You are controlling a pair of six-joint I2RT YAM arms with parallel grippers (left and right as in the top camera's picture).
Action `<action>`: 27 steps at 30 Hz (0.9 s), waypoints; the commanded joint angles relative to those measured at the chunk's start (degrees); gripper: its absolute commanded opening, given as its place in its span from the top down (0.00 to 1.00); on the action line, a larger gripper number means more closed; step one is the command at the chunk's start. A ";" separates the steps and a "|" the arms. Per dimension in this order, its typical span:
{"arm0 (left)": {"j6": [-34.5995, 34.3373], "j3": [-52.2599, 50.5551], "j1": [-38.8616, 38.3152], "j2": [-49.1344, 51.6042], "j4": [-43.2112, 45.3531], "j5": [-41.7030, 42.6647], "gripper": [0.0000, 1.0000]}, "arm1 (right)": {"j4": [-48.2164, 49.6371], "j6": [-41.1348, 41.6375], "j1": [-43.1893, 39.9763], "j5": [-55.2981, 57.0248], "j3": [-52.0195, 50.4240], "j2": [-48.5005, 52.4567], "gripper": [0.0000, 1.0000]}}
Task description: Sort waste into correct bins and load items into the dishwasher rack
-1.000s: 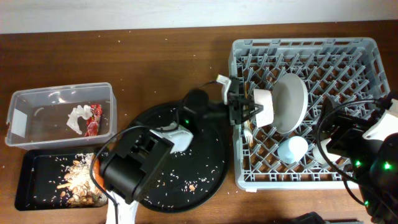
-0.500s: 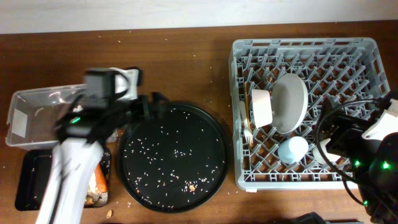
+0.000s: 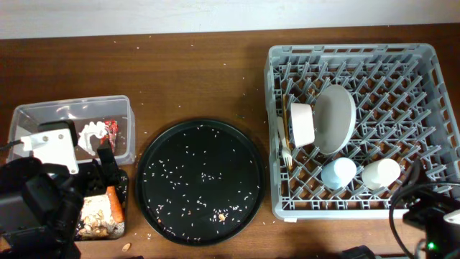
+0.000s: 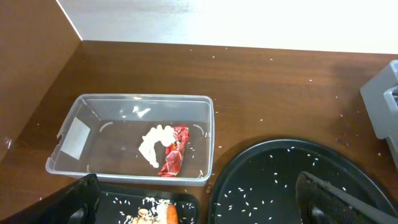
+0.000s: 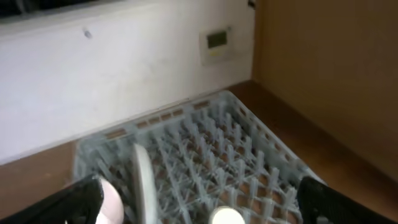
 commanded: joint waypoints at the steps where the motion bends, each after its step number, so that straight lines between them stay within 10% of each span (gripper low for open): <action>1: 1.16 0.13 0.26 -0.07 0.13 -0.42 0.01 | 9.64 0.04 -3.26 -8.07 -13.70 -4.98 0.01; 9: 1.16 0.13 0.26 -0.07 -2.21 -0.42 0.01 | 52.33 0.02 -8.98 -30.60 -67.65 -26.10 0.01; 23: 1.97 -0.20 -6.10 -1.29 -2.36 -3.56 0.01 | 55.65 0.00 -9.18 -30.80 -69.18 -26.03 0.01; 27: 6.45 -23.32 -18.84 -12.70 27.67 -2.14 0.01 | 55.67 0.02 -9.18 -30.80 -69.18 -26.03 0.01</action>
